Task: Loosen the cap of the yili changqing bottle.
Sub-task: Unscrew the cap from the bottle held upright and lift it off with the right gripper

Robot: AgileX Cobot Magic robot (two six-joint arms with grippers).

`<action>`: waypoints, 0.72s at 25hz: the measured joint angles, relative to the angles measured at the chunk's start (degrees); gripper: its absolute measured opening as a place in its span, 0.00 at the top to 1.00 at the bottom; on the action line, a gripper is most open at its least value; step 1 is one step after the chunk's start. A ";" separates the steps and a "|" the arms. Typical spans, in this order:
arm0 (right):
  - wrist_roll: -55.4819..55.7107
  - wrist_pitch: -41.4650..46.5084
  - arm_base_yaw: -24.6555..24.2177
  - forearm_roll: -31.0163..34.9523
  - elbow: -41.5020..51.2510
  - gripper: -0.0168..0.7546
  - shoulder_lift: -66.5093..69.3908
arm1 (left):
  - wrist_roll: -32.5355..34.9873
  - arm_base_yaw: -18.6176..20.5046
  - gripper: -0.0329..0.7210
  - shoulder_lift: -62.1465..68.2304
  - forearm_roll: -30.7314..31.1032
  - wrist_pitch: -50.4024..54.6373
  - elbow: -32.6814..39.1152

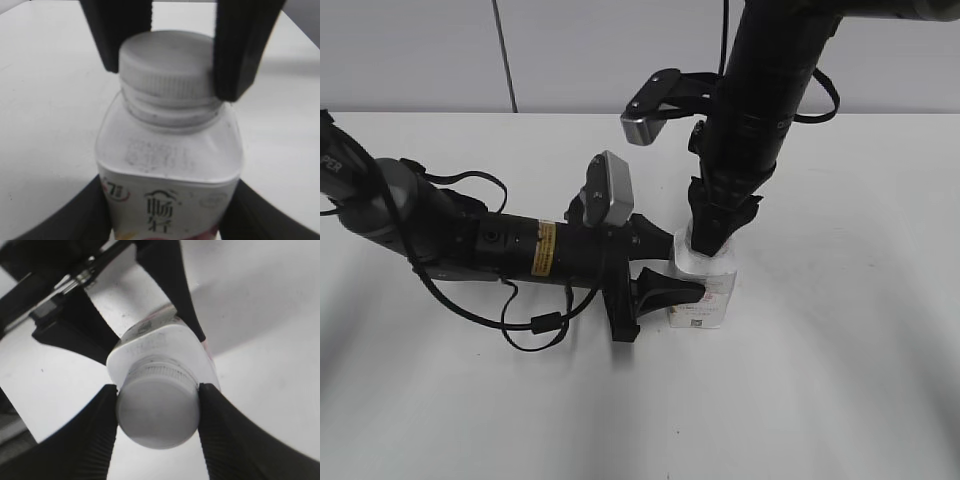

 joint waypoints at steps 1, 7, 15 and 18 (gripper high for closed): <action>-6.18 -0.07 0.00 0.00 0.00 0.47 0.00 | 0.00 0.00 0.46 0.00 0.00 0.00 0.00; -25.73 -0.17 0.00 0.00 0.00 0.47 0.00 | 0.05 0.00 0.46 0.00 0.00 0.00 0.00; -27.51 1.84 0.00 -0.44 -2.47 0.47 0.00 | 0.01 0.00 0.46 0.00 -0.08 0.00 0.00; -27.57 1.91 0.00 -0.60 -5.03 0.47 0.00 | 0.01 0.00 0.46 0.00 -0.08 0.00 0.00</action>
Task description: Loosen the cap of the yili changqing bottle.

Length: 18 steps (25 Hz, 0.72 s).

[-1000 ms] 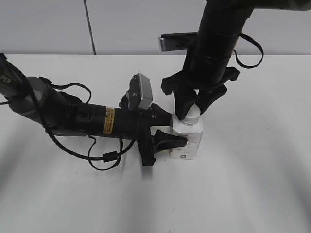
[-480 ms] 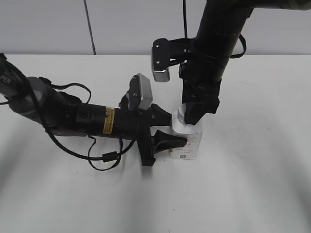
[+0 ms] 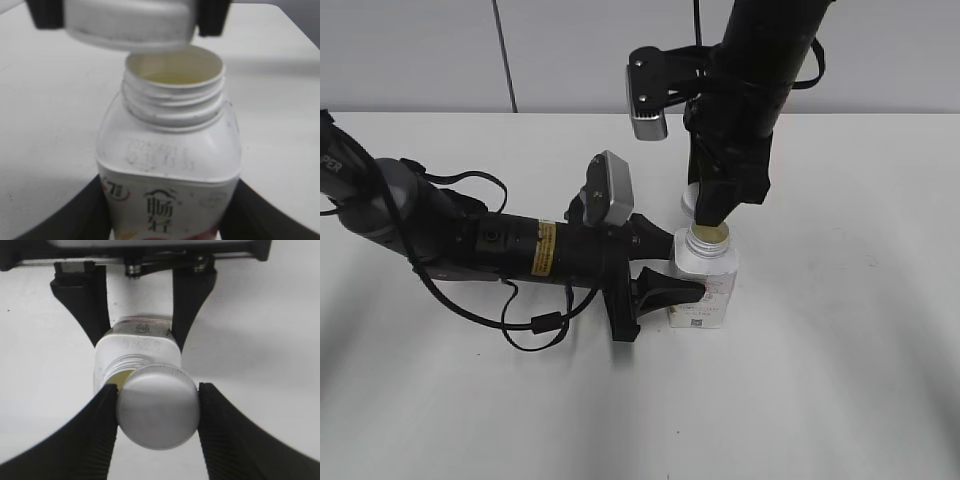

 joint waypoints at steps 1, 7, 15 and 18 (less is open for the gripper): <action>0.00 0.00 0.00 0.00 -0.61 0.47 0.00 | 0.00 0.00 0.46 0.00 0.00 0.00 0.00; 7.69 0.07 0.00 -3.13 -3.41 0.47 0.00 | 0.00 0.00 0.46 0.00 0.00 0.00 0.00; 32.94 0.18 0.00 -11.90 -3.81 0.47 0.00 | 0.00 0.00 0.46 0.00 0.00 0.00 0.00; 37.08 0.23 -0.52 -15.15 -3.81 0.47 0.00 | 0.00 0.00 0.46 0.00 0.00 0.00 0.00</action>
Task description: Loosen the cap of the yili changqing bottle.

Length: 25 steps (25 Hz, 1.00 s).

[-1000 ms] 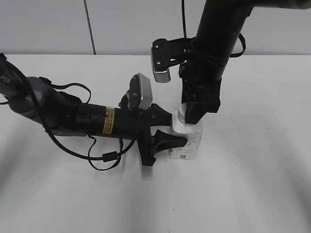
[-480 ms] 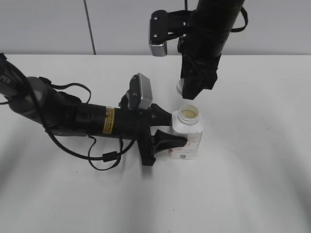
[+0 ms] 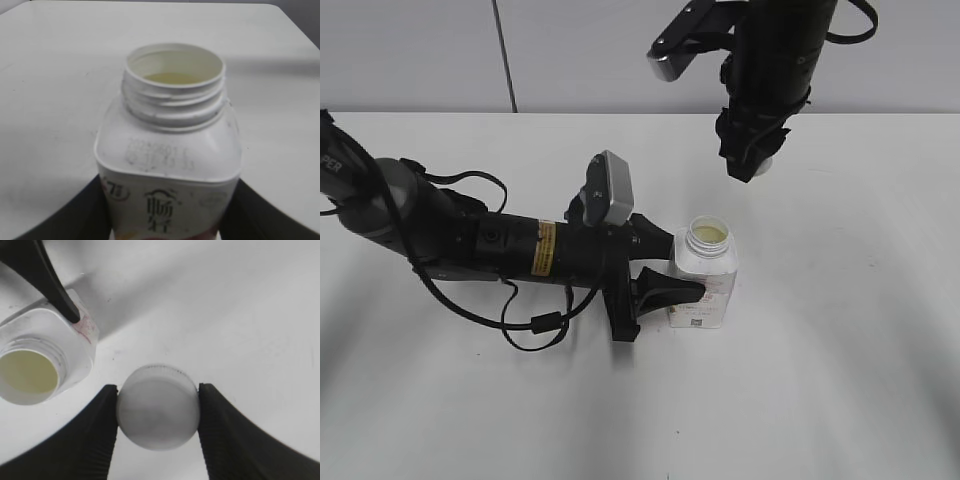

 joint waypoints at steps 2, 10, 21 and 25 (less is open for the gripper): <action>1.51 0.06 -0.93 0.69 0.00 0.47 0.00 | 0.00 0.00 0.46 0.00 0.00 0.00 0.00; 10.24 0.06 -10.02 4.62 0.00 0.47 0.00 | 0.00 0.00 0.46 0.00 0.00 0.00 0.00; 18.11 0.07 -23.61 9.82 2.67 0.48 0.00 | 0.00 0.00 0.50 0.00 0.00 0.00 0.00; 18.59 -1.01 -23.92 11.42 9.03 0.48 0.00 | 0.00 0.00 0.50 0.00 0.00 -0.05 0.00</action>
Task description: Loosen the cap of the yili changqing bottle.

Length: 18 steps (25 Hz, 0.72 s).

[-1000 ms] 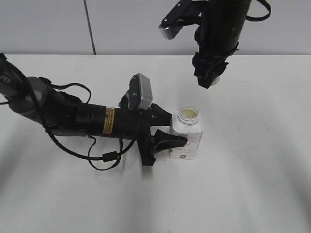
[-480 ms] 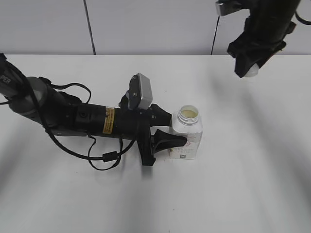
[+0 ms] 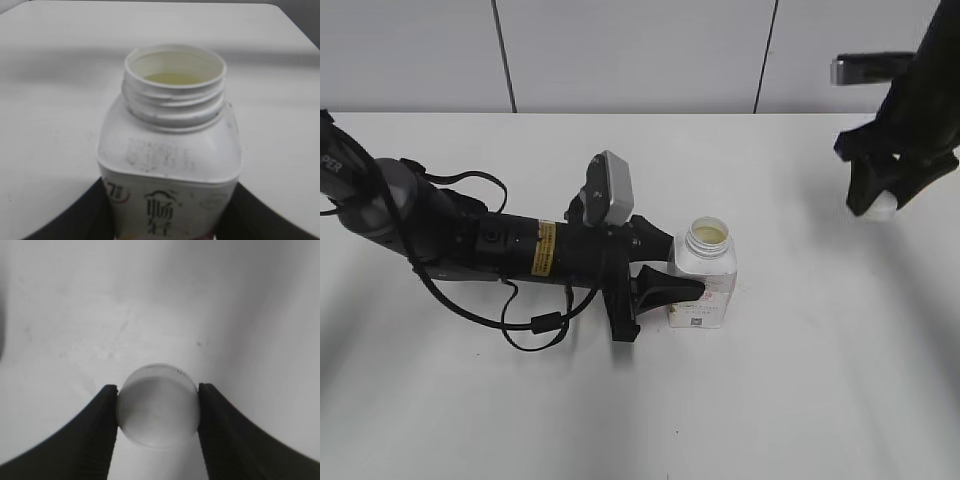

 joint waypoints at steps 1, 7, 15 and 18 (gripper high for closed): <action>0.06 -1.08 -0.01 0.58 2.30 0.48 0.00 | 0.00 0.00 0.50 0.00 0.00 0.00 0.00; 0.45 -15.09 -0.01 1.80 13.91 0.48 0.00 | 0.00 0.00 0.50 0.00 0.00 0.00 0.00; 1.09 -28.61 -0.01 2.20 21.08 0.48 0.00 | 0.00 0.00 0.51 0.00 0.00 0.00 0.00; 1.09 -31.15 -0.01 2.20 21.93 0.48 0.00 | 0.00 0.00 0.51 0.00 0.00 0.00 0.00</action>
